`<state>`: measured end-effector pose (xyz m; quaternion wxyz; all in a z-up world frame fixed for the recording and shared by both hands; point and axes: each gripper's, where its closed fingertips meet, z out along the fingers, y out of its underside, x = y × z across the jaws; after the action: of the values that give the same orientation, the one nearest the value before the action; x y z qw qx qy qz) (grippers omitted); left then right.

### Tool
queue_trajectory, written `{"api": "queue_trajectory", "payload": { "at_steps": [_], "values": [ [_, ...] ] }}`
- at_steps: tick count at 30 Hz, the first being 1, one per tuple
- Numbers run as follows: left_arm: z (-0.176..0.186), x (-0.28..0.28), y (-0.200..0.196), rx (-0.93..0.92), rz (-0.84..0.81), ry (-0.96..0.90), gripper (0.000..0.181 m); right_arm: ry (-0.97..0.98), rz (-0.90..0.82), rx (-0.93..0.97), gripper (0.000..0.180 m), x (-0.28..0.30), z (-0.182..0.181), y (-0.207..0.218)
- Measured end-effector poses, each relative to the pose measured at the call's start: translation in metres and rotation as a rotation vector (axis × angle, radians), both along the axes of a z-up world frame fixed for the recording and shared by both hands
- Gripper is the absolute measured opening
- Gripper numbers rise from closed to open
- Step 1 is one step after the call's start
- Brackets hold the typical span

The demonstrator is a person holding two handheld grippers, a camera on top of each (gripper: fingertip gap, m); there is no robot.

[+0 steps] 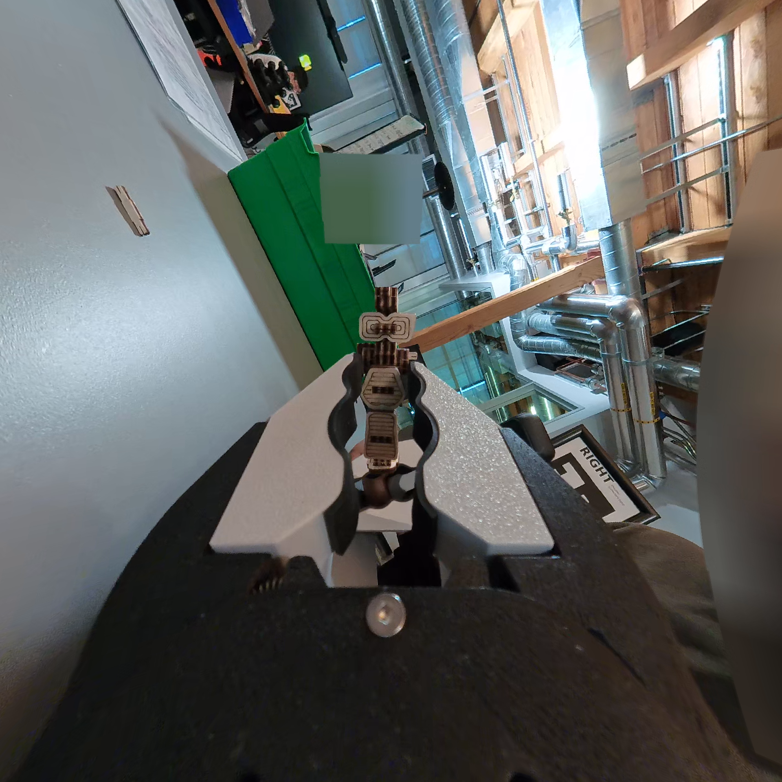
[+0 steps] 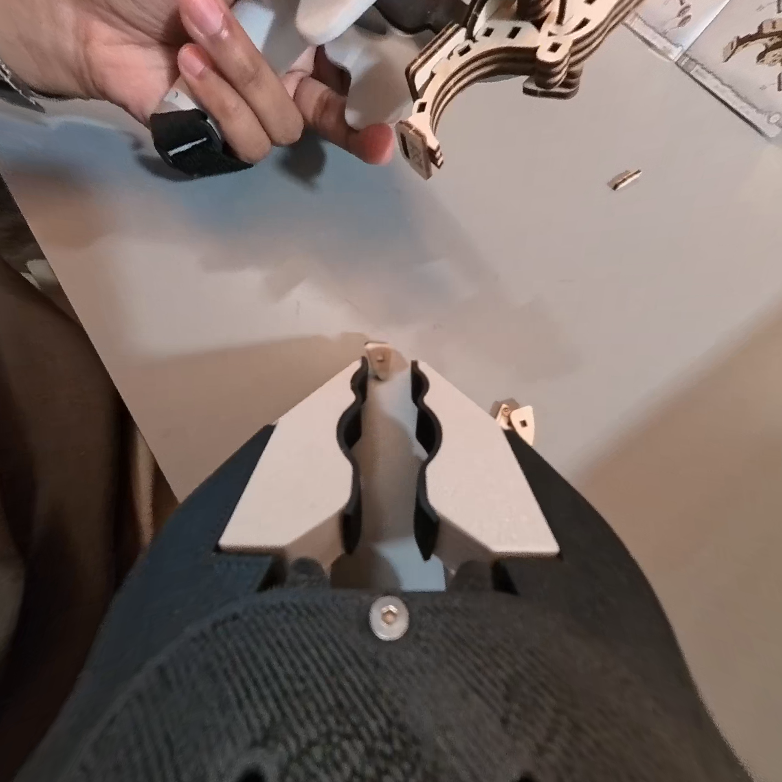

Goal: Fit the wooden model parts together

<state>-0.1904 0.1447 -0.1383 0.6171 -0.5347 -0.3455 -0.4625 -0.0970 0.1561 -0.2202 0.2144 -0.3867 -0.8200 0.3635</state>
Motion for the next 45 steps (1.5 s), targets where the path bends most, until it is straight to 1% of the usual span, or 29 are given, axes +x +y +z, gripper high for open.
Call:
{"api": "queue_trajectory", "payload": {
  "at_steps": [2, 4, 6, 8, 11, 13, 15, 19, 22, 25, 28, 31, 33, 35, 39, 45],
  "values": [
    [0.0, 0.0, 0.0, 0.002, 0.0, 0.0, 0.018, -0.028, -0.015, -0.032, 0.024, 0.0, -0.001, -0.001],
    [0.0, 0.0, -0.001, 0.004, -0.001, -0.001, 0.017, -0.071, -0.046, -0.079, 0.024, -0.001, -0.002, -0.002],
    [0.001, 0.0, -0.001, 0.005, -0.001, 0.0, 0.018, -0.095, -0.077, -0.111, 0.021, -0.002, -0.002, -0.001],
    [0.001, 0.0, -0.001, 0.007, 0.0, -0.001, 0.017, -0.104, -0.092, -0.123, 0.013, -0.003, -0.003, 0.001],
    [0.001, 0.0, -0.002, 0.009, 0.001, -0.002, 0.017, -0.113, -0.077, -0.132, 0.007, -0.003, -0.003, -0.001],
    [0.001, 0.0, -0.002, 0.01, 0.002, -0.003, 0.018, -0.095, -0.072, -0.118, 0.006, -0.004, -0.001, 0.0],
    [0.001, 0.0, -0.002, 0.012, 0.002, -0.004, 0.018, -0.046, -0.073, -0.1, 0.0, -0.008, 0.003, 0.003],
    [0.002, 0.0, -0.002, 0.016, 0.002, -0.007, 0.018, 0.006, -0.072, -0.101, 0.0, -0.011, 0.011, 0.008],
    [0.002, 0.0, -0.003, 0.019, 0.002, -0.01, 0.017, 0.033, -0.108, -0.104, 0.016, -0.016, 0.015, 0.016],
    [0.002, -0.001, -0.003, 0.021, 0.002, -0.012, 0.018, 0.062, -0.145, -0.156, 0.02, -0.02, 0.024, 0.022],
    [0.002, -0.001, -0.003, 0.023, 0.001, -0.016, 0.017, 0.02, -0.124, -0.134, 0.027, -0.019, 0.016, 0.019],
    [0.002, -0.001, -0.003, 0.023, 0.002, -0.017, 0.018, -0.007, -0.096, -0.007, 0.026, -0.016, 0.0, 0.015],
    [0.002, -0.001, -0.003, 0.024, 0.002, -0.017, 0.018, -0.001, -0.095, 0.023, 0.021, -0.016, -0.002, 0.014],
    [0.002, -0.001, -0.003, 0.024, 0.003, -0.017, 0.018, -0.016, -0.098, 0.005, 0.02, -0.015, -0.003, 0.014],
    [0.002, -0.001, -0.003, 0.024, 0.003, -0.016, 0.018, -0.062, -0.092, -0.052, 0.01, -0.013, -0.004, 0.011],
    [0.002, -0.001, -0.004, 0.023, 0.004, -0.015, 0.018, -0.037, -0.054, -0.021, 0.01, -0.011, -0.003, 0.006]
  ]
}}
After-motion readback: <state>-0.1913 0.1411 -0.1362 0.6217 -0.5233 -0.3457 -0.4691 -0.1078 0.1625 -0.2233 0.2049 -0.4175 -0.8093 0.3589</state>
